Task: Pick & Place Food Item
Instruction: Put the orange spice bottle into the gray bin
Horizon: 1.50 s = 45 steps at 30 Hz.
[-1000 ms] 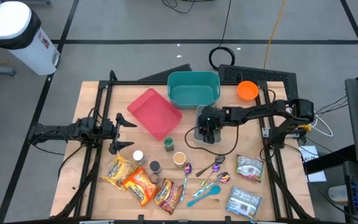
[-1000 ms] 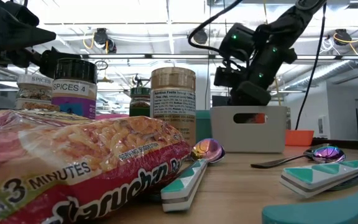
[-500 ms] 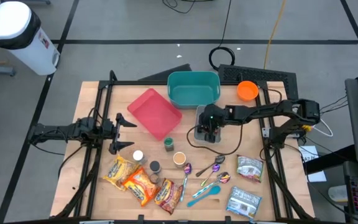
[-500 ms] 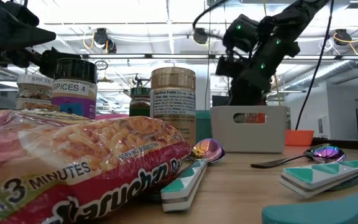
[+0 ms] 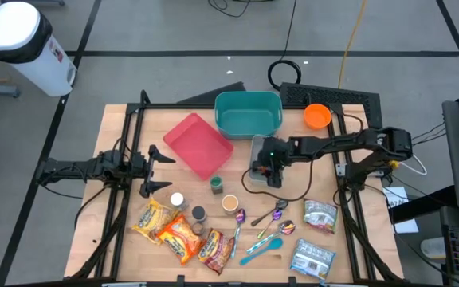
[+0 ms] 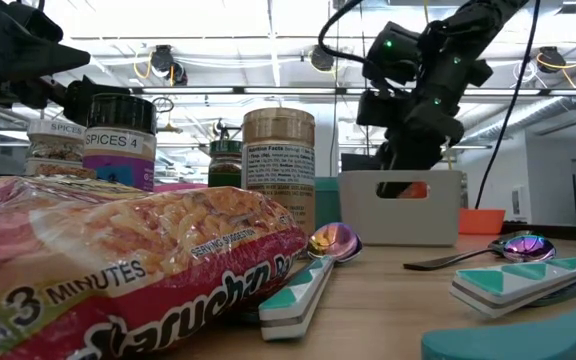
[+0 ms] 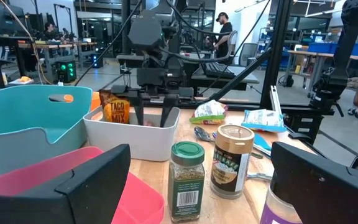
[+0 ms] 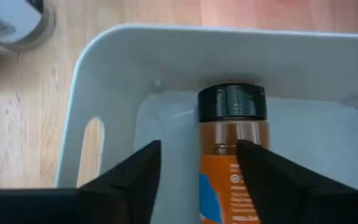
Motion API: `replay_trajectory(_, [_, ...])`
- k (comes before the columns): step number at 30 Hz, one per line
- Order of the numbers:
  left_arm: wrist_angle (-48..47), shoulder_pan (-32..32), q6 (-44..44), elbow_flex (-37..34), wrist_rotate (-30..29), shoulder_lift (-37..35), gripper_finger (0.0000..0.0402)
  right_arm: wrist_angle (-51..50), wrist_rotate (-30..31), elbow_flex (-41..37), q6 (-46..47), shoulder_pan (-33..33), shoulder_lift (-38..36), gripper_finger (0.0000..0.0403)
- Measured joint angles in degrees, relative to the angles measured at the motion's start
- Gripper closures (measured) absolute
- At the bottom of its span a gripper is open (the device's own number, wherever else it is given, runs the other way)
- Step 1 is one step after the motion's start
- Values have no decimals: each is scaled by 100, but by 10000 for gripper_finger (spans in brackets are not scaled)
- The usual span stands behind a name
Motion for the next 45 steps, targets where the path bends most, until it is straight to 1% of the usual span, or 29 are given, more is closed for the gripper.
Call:
replay_trajectory(2, [-2, 0, 2, 0, 0, 0, 5, 33, 108, 0, -57, 0, 5, 175])
replay_trajectory(4, [-2, -2, 2, 0, 0, 0, 5, 76, 151, -2, -108, -7, 9, 170])
replay_trajectory(10, [0, -2, 2, 0, 0, 0, 5, 78, 139, -13, -107, -9, 18, 186])
replay_trajectory(14, [0, -2, 2, 0, 0, 0, 5, 88, 137, -29, -86, -4, 28, 181])
replay_trajectory(19, [-2, -1, 2, 0, 0, -1, 5, 72, 616, -13, -180, 96, -47, 159])
replay_trajectory(23, [-4, 0, 2, 0, 0, 0, 5, -282, 659, -11, -311, 114, -24, 148])
replay_trajectory(28, [0, -1, 1, 0, 0, -1, 5, -691, 674, -9, -307, 105, 103, 151])
replay_trajectory(32, [-1, 0, 1, 0, 0, -2, 5, -562, 683, -104, -377, 105, 103, 164])
replay_trajectory(34, [-1, -1, 2, 0, 0, -1, 5, -481, 765, -152, -395, 107, 105, 177])
replay_trajectory(37, [-4, -1, 2, 0, 0, 0, 5, -457, 833, -185, -410, 82, 101, 207])
replay_trajectory(43, [-4, -2, 2, 0, 0, -2, 5, -424, 839, -210, -392, 22, 98, 282])
replay_trajectory(45, [-2, -2, 2, 0, 0, -2, 5, -371, 833, -210, -395, 22, 98, 292])
